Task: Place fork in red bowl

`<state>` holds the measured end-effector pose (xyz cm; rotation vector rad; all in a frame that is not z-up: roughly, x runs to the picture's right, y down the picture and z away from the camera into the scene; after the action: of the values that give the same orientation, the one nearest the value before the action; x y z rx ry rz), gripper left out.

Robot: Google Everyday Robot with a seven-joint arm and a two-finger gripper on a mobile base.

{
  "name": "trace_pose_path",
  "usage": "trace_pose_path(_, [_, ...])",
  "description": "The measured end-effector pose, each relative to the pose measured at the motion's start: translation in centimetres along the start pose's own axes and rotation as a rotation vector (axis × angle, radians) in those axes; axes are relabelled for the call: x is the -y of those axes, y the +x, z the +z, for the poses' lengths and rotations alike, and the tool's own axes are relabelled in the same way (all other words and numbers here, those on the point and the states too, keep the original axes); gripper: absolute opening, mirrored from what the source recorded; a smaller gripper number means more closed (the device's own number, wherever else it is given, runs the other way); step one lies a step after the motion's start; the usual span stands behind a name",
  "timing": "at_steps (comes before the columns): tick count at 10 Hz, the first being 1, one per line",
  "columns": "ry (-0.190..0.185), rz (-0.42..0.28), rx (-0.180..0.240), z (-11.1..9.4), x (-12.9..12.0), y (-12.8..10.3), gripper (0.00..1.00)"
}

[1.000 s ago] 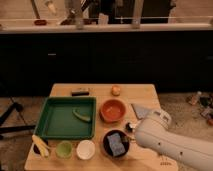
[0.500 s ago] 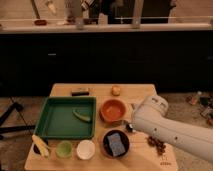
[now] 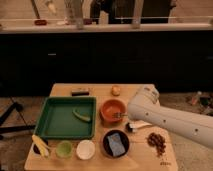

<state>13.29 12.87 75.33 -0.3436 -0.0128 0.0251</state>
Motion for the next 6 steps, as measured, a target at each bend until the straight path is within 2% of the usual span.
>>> trace_pose_path(6, [-0.02, -0.019, -0.014, 2.5, 4.4, -2.0, 0.0])
